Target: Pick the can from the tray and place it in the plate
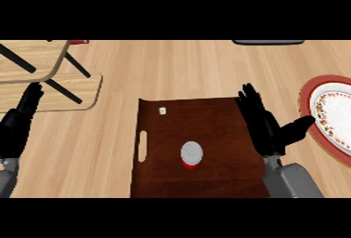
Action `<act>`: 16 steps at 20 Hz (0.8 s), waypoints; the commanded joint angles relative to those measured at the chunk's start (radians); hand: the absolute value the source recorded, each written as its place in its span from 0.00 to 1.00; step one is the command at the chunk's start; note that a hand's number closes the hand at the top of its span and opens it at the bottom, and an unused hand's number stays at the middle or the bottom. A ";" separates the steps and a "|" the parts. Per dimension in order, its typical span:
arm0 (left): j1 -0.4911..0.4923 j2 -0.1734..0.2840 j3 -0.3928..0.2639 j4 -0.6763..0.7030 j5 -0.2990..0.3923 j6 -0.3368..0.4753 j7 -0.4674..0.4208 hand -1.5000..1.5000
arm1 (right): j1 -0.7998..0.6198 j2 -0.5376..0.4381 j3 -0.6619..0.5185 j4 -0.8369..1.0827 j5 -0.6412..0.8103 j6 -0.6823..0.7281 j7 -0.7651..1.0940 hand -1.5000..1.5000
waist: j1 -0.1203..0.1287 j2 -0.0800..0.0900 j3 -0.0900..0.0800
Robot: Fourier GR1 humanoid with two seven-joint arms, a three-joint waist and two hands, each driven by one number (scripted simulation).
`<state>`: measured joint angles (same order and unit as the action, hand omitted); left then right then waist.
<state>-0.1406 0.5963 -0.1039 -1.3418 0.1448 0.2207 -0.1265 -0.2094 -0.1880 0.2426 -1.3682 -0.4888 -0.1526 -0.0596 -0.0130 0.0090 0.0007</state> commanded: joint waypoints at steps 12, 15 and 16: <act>0.077 -0.332 -0.153 0.028 0.170 -0.059 0.239 0.50 | -0.360 -0.178 -0.042 0.078 0.287 0.052 -0.186 0.00 | 0.027 -0.003 0.000; 0.153 -0.330 -0.147 0.008 0.162 -0.062 0.201 0.50 | -0.315 -0.212 -0.090 0.129 0.222 0.201 -0.310 0.00 | 0.026 -0.005 0.000; 0.122 -0.300 -0.102 -0.021 0.198 -0.079 0.259 0.50 | -0.283 -0.192 -0.051 0.033 0.264 0.166 -0.284 0.00 | 0.017 -0.009 0.000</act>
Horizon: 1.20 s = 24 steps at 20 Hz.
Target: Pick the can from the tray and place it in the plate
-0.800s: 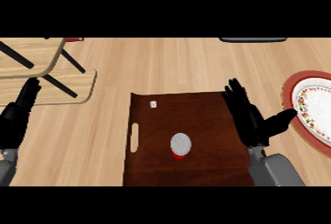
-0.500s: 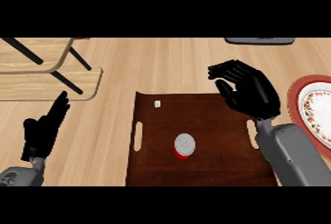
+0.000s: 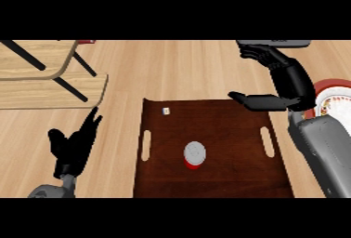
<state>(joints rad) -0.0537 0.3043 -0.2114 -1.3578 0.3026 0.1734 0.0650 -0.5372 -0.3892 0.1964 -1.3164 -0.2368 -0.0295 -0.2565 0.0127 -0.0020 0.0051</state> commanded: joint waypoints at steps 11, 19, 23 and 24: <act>0.046 -0.039 -0.001 0.009 0.003 -0.006 0.052 0.50 | -0.098 -0.258 0.187 -0.146 0.179 0.339 0.234 0.00 | -0.017 -0.004 -0.008; 0.029 -0.064 -0.017 -0.037 -0.028 0.013 0.103 0.50 | -0.086 -0.183 0.309 -0.312 0.316 0.346 0.461 0.00 | -0.015 0.000 -0.006; 0.039 -0.054 0.016 0.001 -0.009 -0.043 0.072 0.50 | -0.079 -0.090 0.345 -0.303 0.395 0.334 0.536 0.00 | -0.011 0.002 -0.006; 0.017 -0.022 0.035 -0.053 -0.002 -0.038 0.157 0.50 | -0.079 -0.098 0.321 -0.391 0.374 0.358 0.617 0.00 | -0.014 -0.001 -0.005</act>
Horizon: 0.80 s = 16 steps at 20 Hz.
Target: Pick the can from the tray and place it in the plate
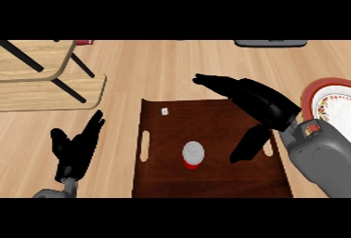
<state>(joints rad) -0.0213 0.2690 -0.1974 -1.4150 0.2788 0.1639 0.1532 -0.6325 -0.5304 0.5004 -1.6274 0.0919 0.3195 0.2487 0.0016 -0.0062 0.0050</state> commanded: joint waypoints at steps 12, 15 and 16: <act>0.011 -0.079 -0.015 -0.002 -0.059 0.016 0.059 0.50 | 0.135 0.180 0.088 -0.047 0.214 0.068 0.148 0.00 | 0.002 0.006 -0.005; 0.054 -0.084 -0.004 0.031 -0.082 0.003 -0.011 0.50 | 0.155 0.216 0.096 -0.062 0.260 0.079 0.151 0.00 | 0.002 0.006 -0.005; 0.067 -0.025 0.036 -0.063 -0.030 -0.039 0.059 0.50 | 0.150 0.264 0.112 -0.136 0.249 0.090 0.258 0.00 | 0.003 0.004 -0.005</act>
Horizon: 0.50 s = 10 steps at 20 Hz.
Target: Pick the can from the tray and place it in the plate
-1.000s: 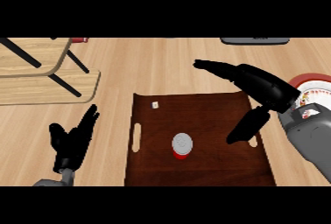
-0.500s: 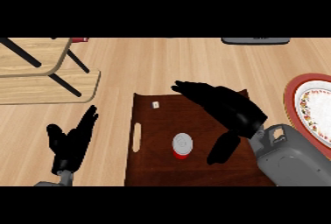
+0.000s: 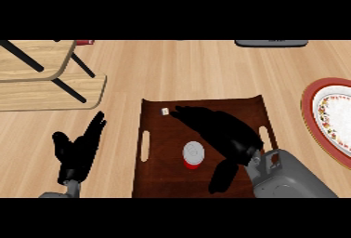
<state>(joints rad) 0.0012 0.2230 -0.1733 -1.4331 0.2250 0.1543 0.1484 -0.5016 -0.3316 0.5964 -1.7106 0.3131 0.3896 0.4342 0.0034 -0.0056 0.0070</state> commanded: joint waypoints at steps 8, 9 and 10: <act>0.049 -0.082 -0.048 -0.007 -0.063 0.032 0.032 0.50 | 0.074 0.078 0.074 0.022 0.256 -0.016 0.024 0.00 | 0.001 0.005 -0.007; 0.069 -0.011 0.006 -0.023 -0.013 -0.054 0.027 0.50 | 0.067 0.049 0.020 0.080 0.247 -0.005 -0.048 0.00 | 0.004 0.006 -0.007; -0.003 -0.029 0.027 0.010 -0.010 -0.039 0.066 0.50 | 0.113 0.078 0.047 0.030 0.278 -0.017 -0.013 0.00 | -0.002 0.005 -0.007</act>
<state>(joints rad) 0.0076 0.2020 -0.1610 -1.4484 0.1939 0.1434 0.1731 -0.4261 -0.2845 0.6292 -1.6874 0.5166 0.3867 0.4201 0.0037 -0.0045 0.0060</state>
